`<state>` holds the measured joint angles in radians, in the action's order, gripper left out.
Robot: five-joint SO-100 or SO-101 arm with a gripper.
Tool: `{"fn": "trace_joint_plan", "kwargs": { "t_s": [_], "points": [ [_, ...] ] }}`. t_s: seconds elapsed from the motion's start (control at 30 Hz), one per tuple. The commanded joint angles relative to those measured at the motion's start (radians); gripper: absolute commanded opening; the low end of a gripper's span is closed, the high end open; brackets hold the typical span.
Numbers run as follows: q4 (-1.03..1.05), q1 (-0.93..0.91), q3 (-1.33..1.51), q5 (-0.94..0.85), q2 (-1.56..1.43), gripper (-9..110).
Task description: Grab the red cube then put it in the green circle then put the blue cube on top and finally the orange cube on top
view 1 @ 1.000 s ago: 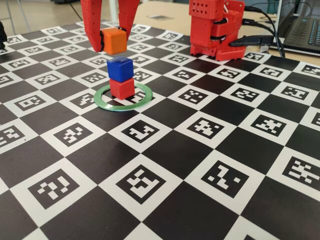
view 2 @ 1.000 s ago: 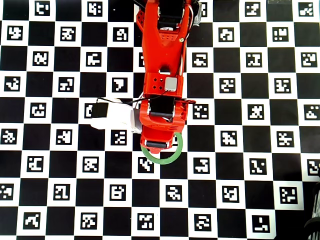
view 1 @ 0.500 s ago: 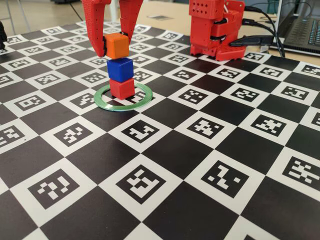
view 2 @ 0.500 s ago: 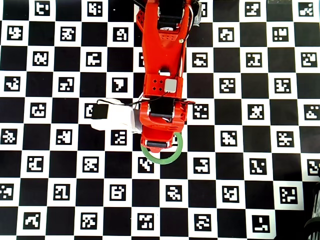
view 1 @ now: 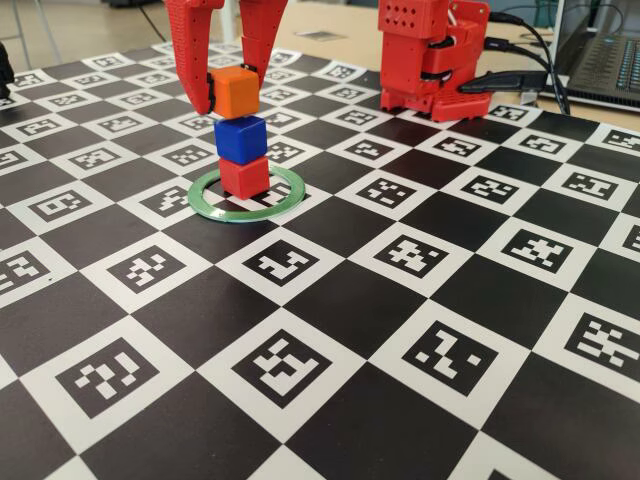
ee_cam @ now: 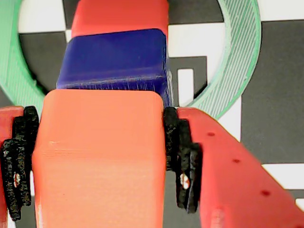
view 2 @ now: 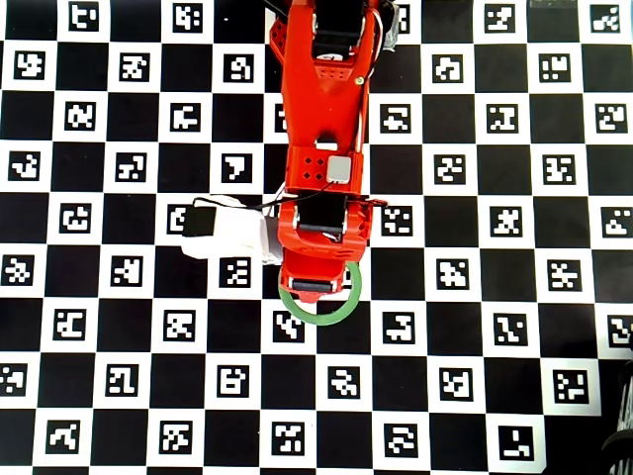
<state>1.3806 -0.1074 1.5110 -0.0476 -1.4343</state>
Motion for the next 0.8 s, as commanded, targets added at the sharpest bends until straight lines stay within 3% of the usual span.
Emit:
{"fn": "trace_joint_plan", "kwargs": {
  "t_s": [0.0, 0.77],
  "points": [
    [0.000, 0.012, -0.006, -0.009, -0.038, 5],
    [-0.014, 0.005, 0.017, -0.040, -0.031, 4]
  ]
}}
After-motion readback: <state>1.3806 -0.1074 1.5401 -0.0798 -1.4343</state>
